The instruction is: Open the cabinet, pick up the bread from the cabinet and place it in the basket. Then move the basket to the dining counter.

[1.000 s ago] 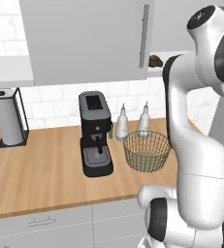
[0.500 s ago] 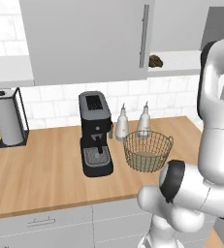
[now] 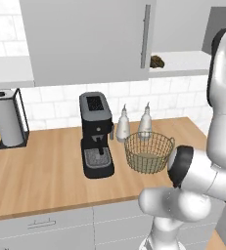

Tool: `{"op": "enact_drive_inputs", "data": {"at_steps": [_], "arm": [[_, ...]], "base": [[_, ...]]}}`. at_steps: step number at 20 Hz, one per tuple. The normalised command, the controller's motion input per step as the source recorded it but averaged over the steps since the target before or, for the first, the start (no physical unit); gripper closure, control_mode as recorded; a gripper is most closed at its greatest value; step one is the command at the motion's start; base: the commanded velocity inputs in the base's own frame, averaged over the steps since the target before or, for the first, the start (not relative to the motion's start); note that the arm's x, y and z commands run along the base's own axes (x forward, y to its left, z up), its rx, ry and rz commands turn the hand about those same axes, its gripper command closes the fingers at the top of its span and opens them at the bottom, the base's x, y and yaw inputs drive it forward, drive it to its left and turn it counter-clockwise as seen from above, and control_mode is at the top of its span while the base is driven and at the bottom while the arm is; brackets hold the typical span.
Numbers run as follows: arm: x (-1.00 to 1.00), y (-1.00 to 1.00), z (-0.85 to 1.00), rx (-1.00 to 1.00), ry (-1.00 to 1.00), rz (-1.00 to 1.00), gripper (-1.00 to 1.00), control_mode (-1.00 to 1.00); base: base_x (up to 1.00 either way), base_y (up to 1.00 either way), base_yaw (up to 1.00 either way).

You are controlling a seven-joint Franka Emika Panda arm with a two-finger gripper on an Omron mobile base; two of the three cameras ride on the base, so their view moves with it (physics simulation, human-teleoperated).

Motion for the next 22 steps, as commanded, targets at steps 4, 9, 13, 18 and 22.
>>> {"op": "enact_drive_inputs", "data": {"at_steps": [4, 9, 13, 18, 22], "arm": [[-0.12, 1.0, -0.04, -0.03, -0.13, 0.07, -1.0, -1.0], [-0.53, 1.0, 0.0, -0.04, 0.0, 0.32, -1.0, -1.0], [-0.47, 0.92, -0.04, -0.07, 0.0, 0.56, -1.0, -1.0], [-0.41, 0.71, -0.16, -0.14, 0.0, 0.69, -1.0, -1.0], [-0.16, 0.4, 0.0, -0.08, 0.01, 0.75, -1.0, -1.0]], "base": [[0.0, 0.0, 0.0], [0.0, 0.0, 0.0], [0.0, 0.0, 0.0], [0.0, 0.0, 0.0], [0.0, 0.0, 0.0]]}}
